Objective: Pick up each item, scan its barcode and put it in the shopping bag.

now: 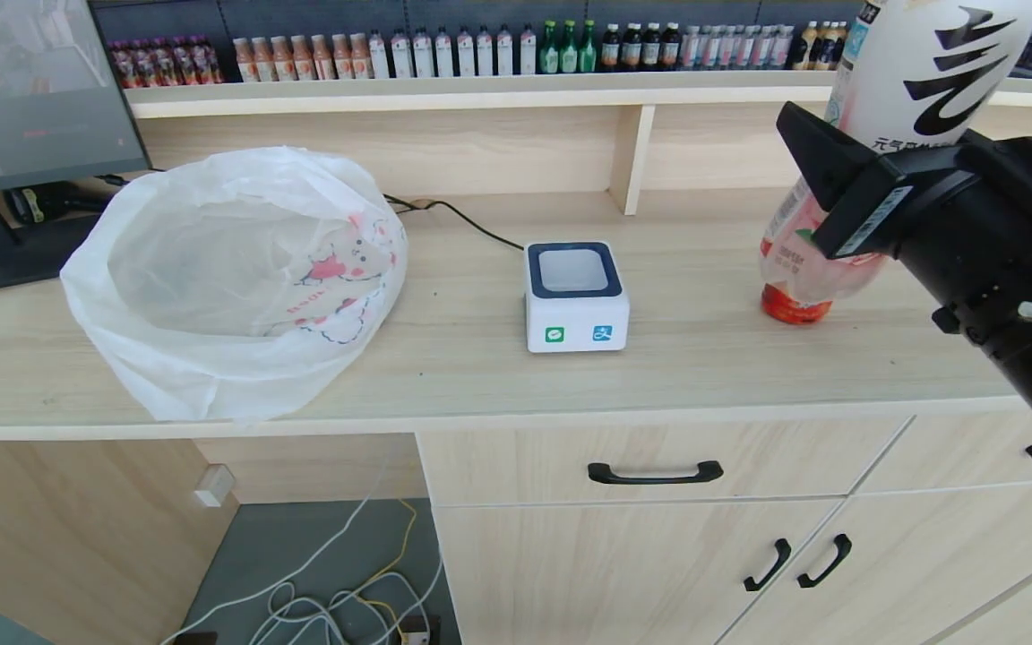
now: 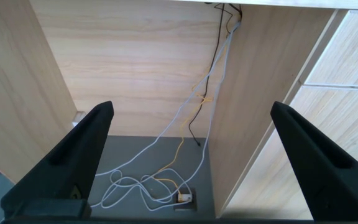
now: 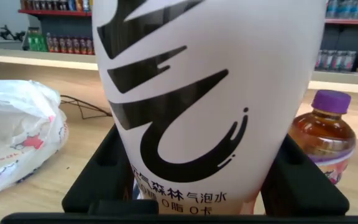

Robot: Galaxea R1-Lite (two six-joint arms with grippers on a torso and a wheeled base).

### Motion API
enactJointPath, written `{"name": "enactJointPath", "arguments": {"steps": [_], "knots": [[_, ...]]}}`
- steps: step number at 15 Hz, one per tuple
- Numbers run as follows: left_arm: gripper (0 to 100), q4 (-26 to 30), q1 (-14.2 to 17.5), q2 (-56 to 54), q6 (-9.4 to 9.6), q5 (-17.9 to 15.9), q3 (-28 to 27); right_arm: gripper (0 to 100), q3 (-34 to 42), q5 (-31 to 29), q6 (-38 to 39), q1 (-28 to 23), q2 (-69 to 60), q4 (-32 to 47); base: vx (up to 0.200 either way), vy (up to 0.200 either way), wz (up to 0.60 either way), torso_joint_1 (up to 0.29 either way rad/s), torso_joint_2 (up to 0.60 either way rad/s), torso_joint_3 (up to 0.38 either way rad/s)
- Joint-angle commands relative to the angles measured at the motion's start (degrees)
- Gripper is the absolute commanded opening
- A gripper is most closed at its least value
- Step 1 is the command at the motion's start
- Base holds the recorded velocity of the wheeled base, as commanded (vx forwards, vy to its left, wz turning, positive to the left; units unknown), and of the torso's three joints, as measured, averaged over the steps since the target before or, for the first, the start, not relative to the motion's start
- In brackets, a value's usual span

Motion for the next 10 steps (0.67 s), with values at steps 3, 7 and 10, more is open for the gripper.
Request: {"name": "enactJointPath", "arguments": {"steps": [3,7,10], "knots": [[100,-0.01,0.00,-0.02,-0.01,0.00,0.00,0,-1.46,-1.96,-2.86,0.06,1.45,-0.06,0.000,0.000,0.00,0.000,0.00,0.000],[100,-0.09,0.09,-0.02,-0.54,0.00,0.00,0,-1.72,-1.79,-2.07,0.06,1.45,-0.06,0.000,0.050,0.00,-0.001,0.00,0.001],[100,-0.09,0.00,-0.02,-1.07,0.00,0.00,0,-2.51,-1.52,-0.49,0.15,3.12,-0.06,0.000,0.200,0.00,0.001,0.00,0.004]]}}
